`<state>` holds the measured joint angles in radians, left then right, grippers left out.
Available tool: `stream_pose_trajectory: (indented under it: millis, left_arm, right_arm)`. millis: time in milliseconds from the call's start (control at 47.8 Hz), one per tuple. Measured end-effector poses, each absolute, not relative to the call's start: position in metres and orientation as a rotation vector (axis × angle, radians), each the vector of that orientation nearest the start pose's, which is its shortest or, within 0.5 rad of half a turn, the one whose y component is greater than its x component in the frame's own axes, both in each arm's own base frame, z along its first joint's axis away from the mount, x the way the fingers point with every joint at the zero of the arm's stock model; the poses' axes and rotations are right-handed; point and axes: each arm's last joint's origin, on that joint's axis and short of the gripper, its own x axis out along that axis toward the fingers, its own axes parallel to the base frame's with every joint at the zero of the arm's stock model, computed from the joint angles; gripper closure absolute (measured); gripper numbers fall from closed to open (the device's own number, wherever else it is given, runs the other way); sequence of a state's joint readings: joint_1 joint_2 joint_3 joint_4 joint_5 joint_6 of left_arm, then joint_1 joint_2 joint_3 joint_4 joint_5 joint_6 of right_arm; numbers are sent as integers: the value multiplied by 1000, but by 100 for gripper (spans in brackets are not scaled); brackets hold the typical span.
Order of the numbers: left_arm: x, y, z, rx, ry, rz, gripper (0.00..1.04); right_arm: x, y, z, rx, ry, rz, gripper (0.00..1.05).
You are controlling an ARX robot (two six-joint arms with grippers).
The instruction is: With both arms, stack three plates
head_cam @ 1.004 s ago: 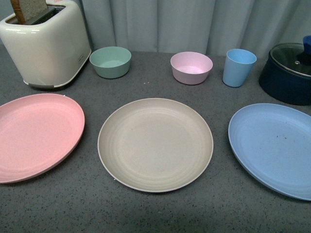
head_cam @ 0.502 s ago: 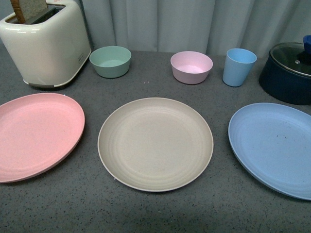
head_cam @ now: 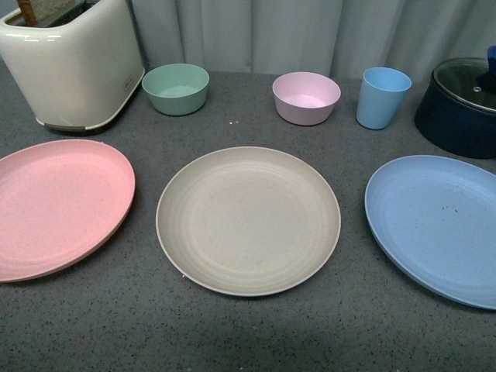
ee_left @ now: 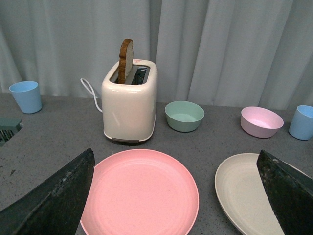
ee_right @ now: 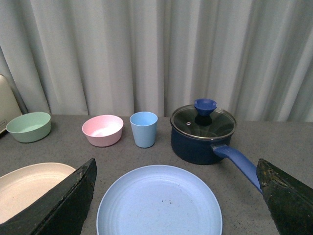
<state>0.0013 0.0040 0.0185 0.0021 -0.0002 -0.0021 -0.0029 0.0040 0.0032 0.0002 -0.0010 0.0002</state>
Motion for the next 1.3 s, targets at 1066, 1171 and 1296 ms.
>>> stream_pose_trajectory:
  millis: [1066,1171,1296]
  left_arm:
    - [216,-8,159,-151,402,20,7]
    - [236,-10,147,-152,488,0,7]
    - [255,-11,137,-160,562,-21,7]
  right_arm:
    - [98,0,164,0,1,-2,10]
    - [98,0,164,0,1,-2,10]
    - [98,0,164,0,0,-2,10]
